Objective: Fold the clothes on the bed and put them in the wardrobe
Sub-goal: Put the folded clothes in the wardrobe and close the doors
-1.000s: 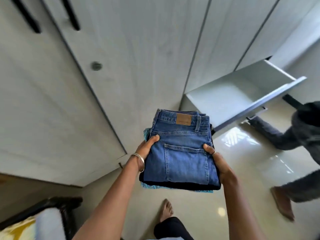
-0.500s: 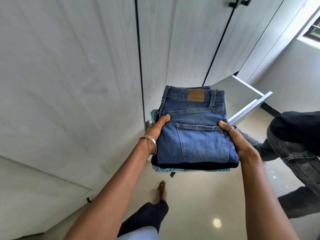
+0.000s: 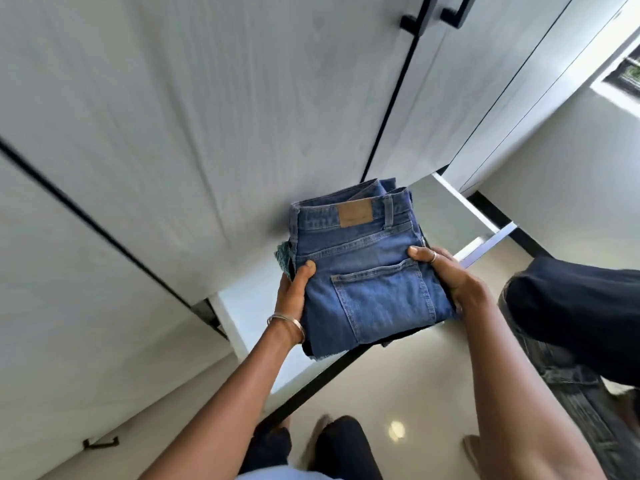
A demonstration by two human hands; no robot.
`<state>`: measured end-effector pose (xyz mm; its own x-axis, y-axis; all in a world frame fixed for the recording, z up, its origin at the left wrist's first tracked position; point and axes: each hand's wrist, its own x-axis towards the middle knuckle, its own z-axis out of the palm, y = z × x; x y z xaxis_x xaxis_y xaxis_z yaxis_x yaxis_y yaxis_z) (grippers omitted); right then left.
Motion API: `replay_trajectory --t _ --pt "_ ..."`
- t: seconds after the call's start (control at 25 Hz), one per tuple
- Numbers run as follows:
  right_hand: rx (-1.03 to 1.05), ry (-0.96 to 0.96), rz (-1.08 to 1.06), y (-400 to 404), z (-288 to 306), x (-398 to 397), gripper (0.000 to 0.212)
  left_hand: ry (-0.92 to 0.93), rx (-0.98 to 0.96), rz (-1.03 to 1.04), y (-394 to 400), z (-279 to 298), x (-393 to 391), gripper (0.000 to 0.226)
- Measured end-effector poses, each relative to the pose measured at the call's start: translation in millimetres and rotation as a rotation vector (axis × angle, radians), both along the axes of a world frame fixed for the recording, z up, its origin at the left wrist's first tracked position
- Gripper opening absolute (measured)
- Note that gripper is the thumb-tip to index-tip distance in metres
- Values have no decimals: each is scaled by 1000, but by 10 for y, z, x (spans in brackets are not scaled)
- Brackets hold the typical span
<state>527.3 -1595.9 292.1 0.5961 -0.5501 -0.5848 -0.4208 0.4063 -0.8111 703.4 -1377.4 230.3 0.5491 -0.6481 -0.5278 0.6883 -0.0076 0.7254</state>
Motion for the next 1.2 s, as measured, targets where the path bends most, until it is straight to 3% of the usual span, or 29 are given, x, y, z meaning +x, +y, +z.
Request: replay_trajectory --t 0.16,0.36,0.52,0.6,0.72,0.84,0.96,1.04,1.2 --pt "3 24 171 -655 -312 180 94 -19 61 145 -335 -267 -177 70" --pt "174 114 406 -1104 -718 526 90 58 271 298 -604 -636 -365 73" --pt "247 249 465 -1170 -1035 608 55 217 531 286 -684 -867 -330 88" --pt "239 282 490 -1203 -1200 628 42 275 612 274 -741 -919 -332 85" --pt "242 338 539 -1294 -1518 683 59 278 671 278 -819 -1065 -319 63" --pt "245 314 529 -1320 -1760 775 73 242 659 296 -842 -1157 -269 73" --pt "248 237 500 -1321 -1887 981 39 182 658 332 -838 -1356 -99 86" --pt "219 250 486 -1312 -1967 1103 31 137 660 334 -843 -1428 42 89" --pt "36 414 498 -1270 -2127 1085 82 124 796 241 -880 -1428 75 85"
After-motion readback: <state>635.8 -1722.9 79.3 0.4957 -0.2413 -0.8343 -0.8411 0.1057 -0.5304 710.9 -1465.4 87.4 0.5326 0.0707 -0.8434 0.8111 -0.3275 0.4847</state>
